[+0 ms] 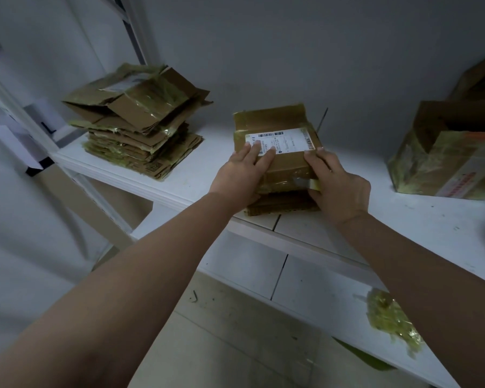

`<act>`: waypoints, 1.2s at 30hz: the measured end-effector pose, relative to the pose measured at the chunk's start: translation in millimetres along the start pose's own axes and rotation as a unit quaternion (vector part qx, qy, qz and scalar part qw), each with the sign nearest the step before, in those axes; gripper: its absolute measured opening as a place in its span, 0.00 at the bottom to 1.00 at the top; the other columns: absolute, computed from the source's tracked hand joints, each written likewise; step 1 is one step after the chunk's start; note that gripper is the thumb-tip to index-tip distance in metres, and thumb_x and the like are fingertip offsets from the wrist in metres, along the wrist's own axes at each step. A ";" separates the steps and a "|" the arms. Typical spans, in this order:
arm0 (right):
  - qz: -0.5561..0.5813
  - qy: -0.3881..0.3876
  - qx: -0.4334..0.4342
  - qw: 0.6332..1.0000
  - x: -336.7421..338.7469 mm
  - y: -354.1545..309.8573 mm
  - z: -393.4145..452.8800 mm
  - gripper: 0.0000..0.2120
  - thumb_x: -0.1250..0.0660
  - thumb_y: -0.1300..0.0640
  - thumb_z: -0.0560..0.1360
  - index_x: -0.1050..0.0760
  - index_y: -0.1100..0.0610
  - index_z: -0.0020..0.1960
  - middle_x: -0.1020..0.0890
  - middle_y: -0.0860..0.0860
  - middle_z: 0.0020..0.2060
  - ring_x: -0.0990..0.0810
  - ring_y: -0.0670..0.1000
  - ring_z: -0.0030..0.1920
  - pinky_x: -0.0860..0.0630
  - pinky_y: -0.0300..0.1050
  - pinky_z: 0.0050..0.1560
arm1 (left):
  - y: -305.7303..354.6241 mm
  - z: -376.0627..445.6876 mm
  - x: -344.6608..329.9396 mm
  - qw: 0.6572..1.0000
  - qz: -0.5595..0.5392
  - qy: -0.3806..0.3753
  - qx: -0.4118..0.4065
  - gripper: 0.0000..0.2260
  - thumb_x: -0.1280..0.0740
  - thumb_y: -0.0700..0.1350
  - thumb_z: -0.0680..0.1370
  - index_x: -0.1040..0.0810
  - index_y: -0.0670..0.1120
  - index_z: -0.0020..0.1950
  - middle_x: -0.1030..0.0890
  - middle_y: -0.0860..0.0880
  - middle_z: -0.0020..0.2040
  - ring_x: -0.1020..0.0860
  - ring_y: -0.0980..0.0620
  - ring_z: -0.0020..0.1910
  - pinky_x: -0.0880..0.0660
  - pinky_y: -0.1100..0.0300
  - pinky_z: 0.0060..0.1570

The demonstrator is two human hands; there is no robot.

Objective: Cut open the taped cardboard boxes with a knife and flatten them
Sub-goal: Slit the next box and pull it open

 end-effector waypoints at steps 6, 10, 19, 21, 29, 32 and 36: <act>0.005 -0.053 -0.006 0.999 7.1 5.7 -2.9 0.35 0.27 0.52 0.68 0.36 0.51 0.73 0.32 0.49 0.71 0.18 0.58 0.41 0.27 0.45 0.38 | -3.6 -1.7 12.8 0.997 -0.007 -0.075 -0.033 0.48 0.28 0.54 0.71 0.58 0.49 0.79 0.53 0.41 0.79 0.53 0.41 0.78 0.42 0.49 0.72; 0.108 -0.060 -0.042 0.991 29.6 10.1 4.1 0.27 0.32 0.50 0.72 0.32 0.45 0.70 0.24 0.48 0.65 0.21 0.56 0.56 0.24 0.49 0.51 | -13.7 -3.8 34.4 0.985 -0.097 -0.137 -0.039 0.42 0.31 0.54 0.73 0.52 0.51 0.80 0.48 0.43 0.79 0.45 0.44 0.77 0.39 0.52 0.70; 0.236 0.003 -0.216 0.947 36.7 26.8 23.3 0.21 0.36 0.44 0.76 0.35 0.49 0.66 0.20 0.53 0.46 0.21 0.61 0.48 0.24 0.53 0.46 | -25.8 8.2 39.9 0.938 -0.340 0.057 0.038 0.23 0.31 0.52 0.76 0.33 0.51 0.69 0.23 0.49 0.51 0.23 0.52 0.45 0.30 0.64 0.40; 0.140 0.010 -0.155 0.978 29.6 21.7 18.1 0.19 0.41 0.46 0.79 0.36 0.46 0.68 0.19 0.56 0.48 0.20 0.63 0.45 0.25 0.51 0.42 | -17.4 8.0 31.0 0.946 -0.307 0.097 0.027 0.21 0.34 0.53 0.79 0.33 0.53 0.71 0.22 0.46 0.57 0.22 0.48 0.51 0.28 0.59 0.45; 0.091 -0.079 -0.184 0.975 0.4 7.0 1.9 0.46 0.41 0.26 0.67 0.53 0.45 0.76 0.20 0.53 0.54 0.19 0.58 0.50 0.26 0.47 0.44 | -0.2 5.0 -11.8 0.954 -0.249 0.080 0.150 0.38 0.39 0.73 0.70 0.44 0.59 0.76 0.44 0.48 0.77 0.39 0.44 0.73 0.30 0.41 0.61; 0.100 -0.061 -0.206 0.971 -2.2 6.1 3.0 0.45 0.38 0.29 0.68 0.51 0.47 0.76 0.20 0.54 0.53 0.19 0.58 0.49 0.30 0.44 0.42 | 5.8 9.9 -14.6 0.945 -0.247 0.115 0.181 0.35 0.34 0.70 0.70 0.39 0.60 0.73 0.42 0.50 0.76 0.36 0.45 0.71 0.27 0.43 0.59; 0.107 -0.061 -0.210 0.970 -4.5 9.5 1.5 0.39 0.37 0.38 0.74 0.52 0.48 0.77 0.20 0.54 0.49 0.21 0.55 0.42 0.33 0.41 0.39 | 8.6 13.9 -17.9 0.946 -0.247 0.114 0.174 0.31 0.32 0.62 0.72 0.39 0.59 0.73 0.42 0.50 0.75 0.36 0.45 0.70 0.26 0.45 0.57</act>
Point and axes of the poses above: each hand's wrist, its own z-axis towards the middle knuckle, its own x-axis out of the back of the hand, y = z × x, the point moved 3 cm from there along z, towards the middle knuckle
